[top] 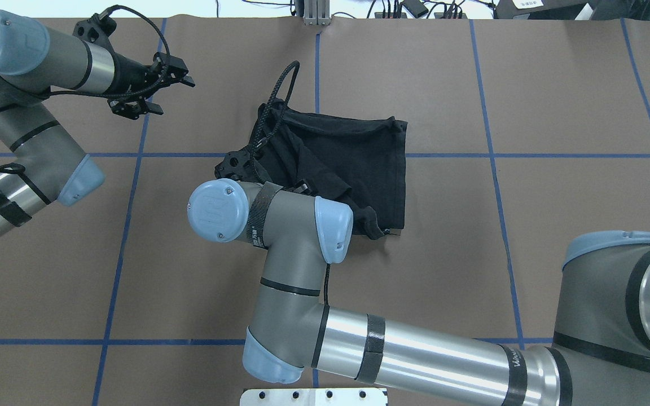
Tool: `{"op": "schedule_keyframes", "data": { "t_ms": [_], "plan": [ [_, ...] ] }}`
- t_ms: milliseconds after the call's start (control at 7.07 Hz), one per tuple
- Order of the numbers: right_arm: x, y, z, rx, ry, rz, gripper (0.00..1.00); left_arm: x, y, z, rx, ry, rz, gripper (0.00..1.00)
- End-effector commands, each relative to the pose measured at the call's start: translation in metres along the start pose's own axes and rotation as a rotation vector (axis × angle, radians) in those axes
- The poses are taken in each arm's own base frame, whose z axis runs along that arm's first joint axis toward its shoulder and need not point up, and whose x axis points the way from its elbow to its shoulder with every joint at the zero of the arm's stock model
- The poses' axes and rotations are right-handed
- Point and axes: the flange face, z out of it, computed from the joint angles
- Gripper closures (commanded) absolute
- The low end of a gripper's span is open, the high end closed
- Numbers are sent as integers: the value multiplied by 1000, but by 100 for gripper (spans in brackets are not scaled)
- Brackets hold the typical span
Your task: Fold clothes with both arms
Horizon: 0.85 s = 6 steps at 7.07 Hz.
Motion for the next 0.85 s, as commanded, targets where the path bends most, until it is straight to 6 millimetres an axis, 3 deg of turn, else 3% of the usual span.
{"op": "schedule_keyframes", "data": {
  "t_ms": [0,141,424,707],
  "plan": [
    [-3,3,6,-23,3,-22,22,-1,1,0,-1,-1,0,0],
    [-3,5,12,-37,6,-24,24,-1,1,0,-1,-1,0,0],
    [0,7,16,-56,21,-27,41,1,3,-1,-3,3,1,0],
    [2,8,21,-62,28,-29,52,1,3,-1,-3,4,2,0]
  ]
}}
